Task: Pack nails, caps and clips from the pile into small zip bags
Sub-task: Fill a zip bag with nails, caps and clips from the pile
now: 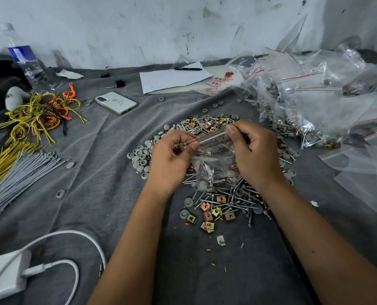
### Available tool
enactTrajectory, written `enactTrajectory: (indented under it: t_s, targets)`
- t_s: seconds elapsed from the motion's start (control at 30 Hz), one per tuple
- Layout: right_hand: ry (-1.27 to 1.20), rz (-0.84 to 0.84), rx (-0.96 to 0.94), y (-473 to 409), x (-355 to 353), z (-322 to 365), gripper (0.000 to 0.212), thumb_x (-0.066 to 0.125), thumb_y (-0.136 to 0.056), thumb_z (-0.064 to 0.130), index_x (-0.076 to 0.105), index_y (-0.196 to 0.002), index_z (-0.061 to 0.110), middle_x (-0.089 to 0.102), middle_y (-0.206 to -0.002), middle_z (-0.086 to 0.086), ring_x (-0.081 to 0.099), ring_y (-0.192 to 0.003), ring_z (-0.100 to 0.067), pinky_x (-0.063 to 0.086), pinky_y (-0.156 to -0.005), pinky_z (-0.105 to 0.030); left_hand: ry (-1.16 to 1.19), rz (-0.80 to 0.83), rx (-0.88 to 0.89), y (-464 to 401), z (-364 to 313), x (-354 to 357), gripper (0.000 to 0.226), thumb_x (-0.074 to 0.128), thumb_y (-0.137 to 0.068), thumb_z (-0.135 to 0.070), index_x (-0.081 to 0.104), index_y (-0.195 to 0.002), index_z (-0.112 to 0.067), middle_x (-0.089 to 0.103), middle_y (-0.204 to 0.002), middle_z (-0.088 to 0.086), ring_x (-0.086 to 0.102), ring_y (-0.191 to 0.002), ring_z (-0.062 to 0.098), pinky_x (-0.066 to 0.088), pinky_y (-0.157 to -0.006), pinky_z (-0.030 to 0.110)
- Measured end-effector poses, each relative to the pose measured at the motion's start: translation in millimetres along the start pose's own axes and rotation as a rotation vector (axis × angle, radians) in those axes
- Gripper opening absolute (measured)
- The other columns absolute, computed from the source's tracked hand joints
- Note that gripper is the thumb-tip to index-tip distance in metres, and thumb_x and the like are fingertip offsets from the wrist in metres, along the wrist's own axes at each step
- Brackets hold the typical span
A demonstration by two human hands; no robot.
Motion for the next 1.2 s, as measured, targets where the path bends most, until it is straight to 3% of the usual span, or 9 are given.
enactTrajectory:
  t_s: [0.07, 0.23, 0.4, 0.47, 0.53, 0.63, 0.83, 1.0, 1.2]
  targets:
    - [-0.021, -0.010, 0.029, -0.1, -0.6, -3.3, 0.026, 0.057, -0.105, 0.018, 0.067, -0.082, 0.011, 0.061, -0.070, 0.010, 0.061, -0.064, -0.009, 0.044, -0.051, -0.021, 0.030, -0.014, -0.026, -0.1, 2.2, -2.1, 0.010, 0.070, -0.095, -0.002, 0.071, -0.086, -0.005, 0.071, -0.102, -0.004, 0.066, -0.108, 0.015, 0.050, -0.100, 0.037]
    - [-0.053, -0.017, 0.071, 0.0, -1.6, -10.3, 0.028, 0.055, -0.106, 0.022, 0.070, -0.087, 0.009, 0.066, -0.074, 0.002, 0.062, -0.064, -0.014, 0.051, -0.053, -0.036, 0.102, -0.048, -0.082, 0.4, 5.1, -4.6, 0.013, 0.070, -0.094, -0.002, 0.070, -0.082, -0.006, 0.073, -0.100, -0.007, 0.066, -0.097, -0.002, 0.049, -0.093, 0.018]
    - [0.004, 0.008, 0.031, -0.9, -0.8, -8.1, 0.024, 0.054, -0.104, 0.026, 0.069, -0.096, 0.010, 0.065, -0.084, 0.001, 0.062, -0.077, -0.020, 0.051, -0.064, -0.039, 0.075, -0.105, -0.014, 2.9, 0.2, -7.1, 0.009, 0.070, -0.093, 0.003, 0.068, -0.085, 0.004, 0.073, -0.099, 0.003, 0.067, -0.097, 0.011, 0.053, -0.094, 0.034]
    - [0.213, 0.038, -0.061, -3.4, 3.4, -0.5, 0.032, 0.052, -0.099, 0.037, 0.070, -0.111, 0.013, 0.064, -0.106, -0.004, 0.057, -0.104, -0.027, 0.040, -0.084, -0.033, -0.043, -0.102, 0.105, 3.4, -8.6, -7.5, 0.006, 0.072, -0.091, 0.004, 0.069, -0.086, 0.002, 0.072, -0.099, 0.006, 0.067, -0.098, 0.024, 0.054, -0.092, 0.046]
    - [0.379, 0.122, -0.171, -4.3, 12.9, 7.7, 0.036, 0.058, -0.095, 0.045, 0.073, -0.115, 0.020, 0.062, -0.119, -0.006, 0.048, -0.115, -0.032, 0.027, -0.087, -0.032, -0.220, -0.107, 0.266, 6.0, -20.3, -4.1, 0.006, 0.076, -0.088, 0.001, 0.072, -0.086, -0.003, 0.073, -0.098, 0.004, 0.065, -0.097, 0.026, 0.050, -0.090, 0.048]
    - [0.391, 0.172, -0.275, 0.4, 21.8, 15.6, 0.023, 0.074, -0.089, 0.040, 0.078, -0.102, 0.021, 0.066, -0.118, 0.001, 0.048, -0.113, -0.032, 0.031, -0.088, -0.043, -0.314, -0.112, 0.362, 8.3, -27.9, 1.3, 0.005, 0.080, -0.087, -0.008, 0.076, -0.088, -0.006, 0.073, -0.097, 0.002, 0.064, -0.098, 0.025, 0.046, -0.090, 0.044]
    - [0.276, 0.162, -0.267, 3.6, 17.0, 17.6, 0.011, 0.077, -0.087, 0.028, 0.076, -0.088, 0.018, 0.066, -0.108, 0.009, 0.047, -0.108, -0.026, 0.034, -0.087, -0.050, -0.225, -0.006, 0.311, 7.3, -21.3, 10.0, 0.003, 0.077, -0.089, -0.007, 0.075, -0.092, -0.005, 0.071, -0.098, 0.003, 0.064, -0.099, 0.024, 0.051, -0.087, 0.053]
    - [0.220, 0.142, -0.193, 0.7, 12.8, 17.7, 0.017, 0.081, -0.084, 0.031, 0.080, -0.090, 0.015, 0.067, -0.101, 0.003, 0.049, -0.103, -0.027, 0.039, -0.086, -0.055, -0.211, -0.054, 0.317, 6.6, -21.9, 4.9, 0.002, 0.073, -0.091, -0.002, 0.072, -0.091, -0.003, 0.070, -0.098, 0.005, 0.064, -0.098, 0.025, 0.052, -0.087, 0.053]
    - [0.186, 0.147, -0.133, -0.3, 9.0, 15.7, 0.011, 0.080, -0.085, 0.017, 0.077, -0.093, 0.010, 0.066, -0.099, 0.000, 0.048, -0.103, -0.024, 0.040, -0.088, -0.057, -0.181, -0.112, 0.268, 5.0, -17.6, 0.2, 0.005, 0.067, -0.094, -0.001, 0.068, -0.093, -0.006, 0.068, -0.095, 0.005, 0.065, -0.093, 0.028, 0.053, -0.083, 0.056]
Point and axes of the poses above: each hand's wrist, its own y-axis away from the middle knuckle, its own x-axis out of the palm, z = x × y, the point moved 7 cm from there along -y, towards the middle knuckle
